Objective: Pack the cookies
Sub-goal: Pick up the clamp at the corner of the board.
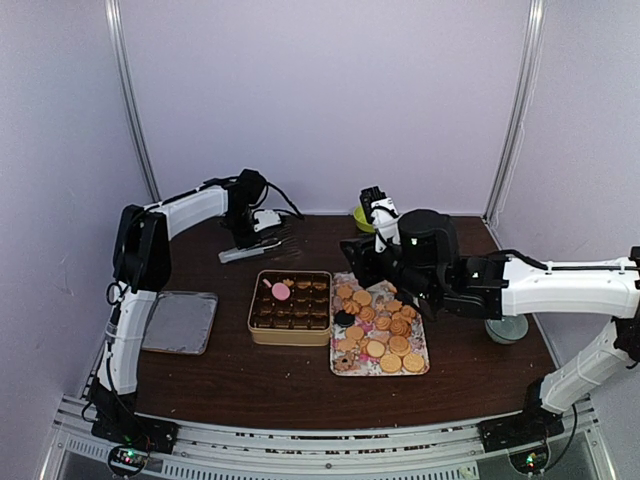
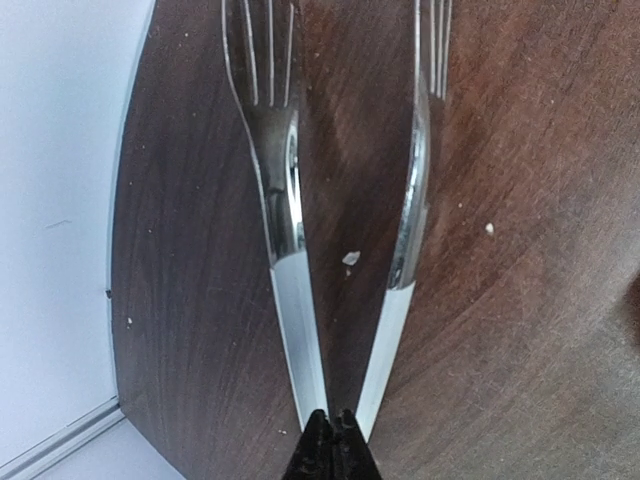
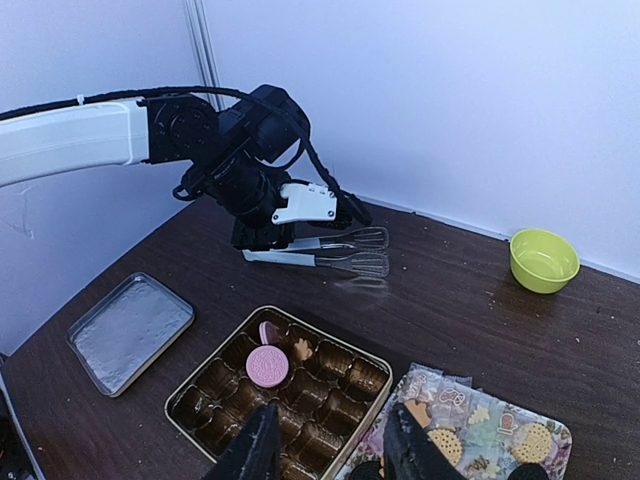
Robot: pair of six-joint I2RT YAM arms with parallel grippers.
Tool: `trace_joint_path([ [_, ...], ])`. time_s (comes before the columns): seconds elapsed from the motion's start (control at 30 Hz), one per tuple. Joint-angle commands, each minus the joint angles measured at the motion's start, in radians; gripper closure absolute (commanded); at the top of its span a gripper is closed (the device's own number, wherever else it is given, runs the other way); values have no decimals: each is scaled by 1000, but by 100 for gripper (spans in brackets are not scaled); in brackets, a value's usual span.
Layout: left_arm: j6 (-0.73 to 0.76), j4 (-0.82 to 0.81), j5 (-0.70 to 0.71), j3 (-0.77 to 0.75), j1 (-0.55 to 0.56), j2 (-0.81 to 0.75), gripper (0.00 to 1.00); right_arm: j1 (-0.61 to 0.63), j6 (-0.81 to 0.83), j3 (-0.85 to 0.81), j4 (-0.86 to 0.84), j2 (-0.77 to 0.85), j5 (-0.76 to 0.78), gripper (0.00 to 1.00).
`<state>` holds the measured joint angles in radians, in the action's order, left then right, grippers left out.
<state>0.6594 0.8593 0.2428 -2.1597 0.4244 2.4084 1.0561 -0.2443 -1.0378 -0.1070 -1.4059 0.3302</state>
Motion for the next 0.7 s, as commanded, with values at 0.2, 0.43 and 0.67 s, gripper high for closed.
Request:
trace_joint_path([
  [0.2, -22, 25, -31, -75, -27, 10, 90, 6, -11, -6, 15, 33, 9, 64],
  [0.43, 109, 215, -266, -91, -46, 34, 71, 6, -6, -21, 24, 16, 6, 64],
  [0.67, 136, 273, -331, -132, -55, 73, 55, 7, -10, -20, 24, 12, 2, 64],
])
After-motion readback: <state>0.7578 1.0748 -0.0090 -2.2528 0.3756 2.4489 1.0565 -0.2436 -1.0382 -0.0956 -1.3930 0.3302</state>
